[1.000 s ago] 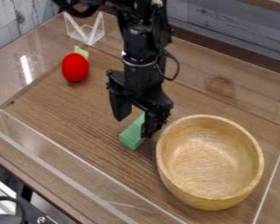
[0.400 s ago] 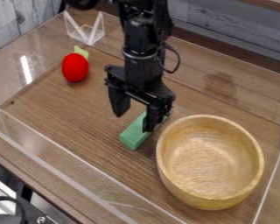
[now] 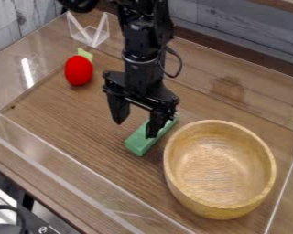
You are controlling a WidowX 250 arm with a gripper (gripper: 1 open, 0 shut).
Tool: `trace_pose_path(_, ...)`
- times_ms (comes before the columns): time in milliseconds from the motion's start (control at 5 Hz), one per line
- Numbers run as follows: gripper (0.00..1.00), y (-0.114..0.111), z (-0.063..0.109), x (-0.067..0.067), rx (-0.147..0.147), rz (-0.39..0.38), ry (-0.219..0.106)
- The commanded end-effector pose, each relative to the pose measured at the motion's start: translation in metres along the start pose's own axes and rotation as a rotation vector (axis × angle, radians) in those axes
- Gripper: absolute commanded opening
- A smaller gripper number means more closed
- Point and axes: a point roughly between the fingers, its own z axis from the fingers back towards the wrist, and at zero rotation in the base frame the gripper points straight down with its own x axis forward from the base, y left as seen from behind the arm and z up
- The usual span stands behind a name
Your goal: Put the green block in the brown bowl
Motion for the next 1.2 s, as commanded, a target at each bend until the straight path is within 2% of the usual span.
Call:
trace_pose_path(0, 1.0, -0.005, -0.016, 0.006, -0.005, -0.016, -0.044)
trace_pose_path(200, 1.0, -0.006, -0.011, 0.014, -0.021, -0.067, -0.061)
trace_pose_path(400, 1.0, -0.006, -0.004, 0.021, -0.03, -0.115, -0.064)
trace_pose_path(800, 1.0, 0.019, -0.016, 0.021, -0.038, -0.08, -0.073)
trace_pose_path(1000, 1.0, 0.017, -0.033, 0.018, -0.041, -0.093, -0.071)
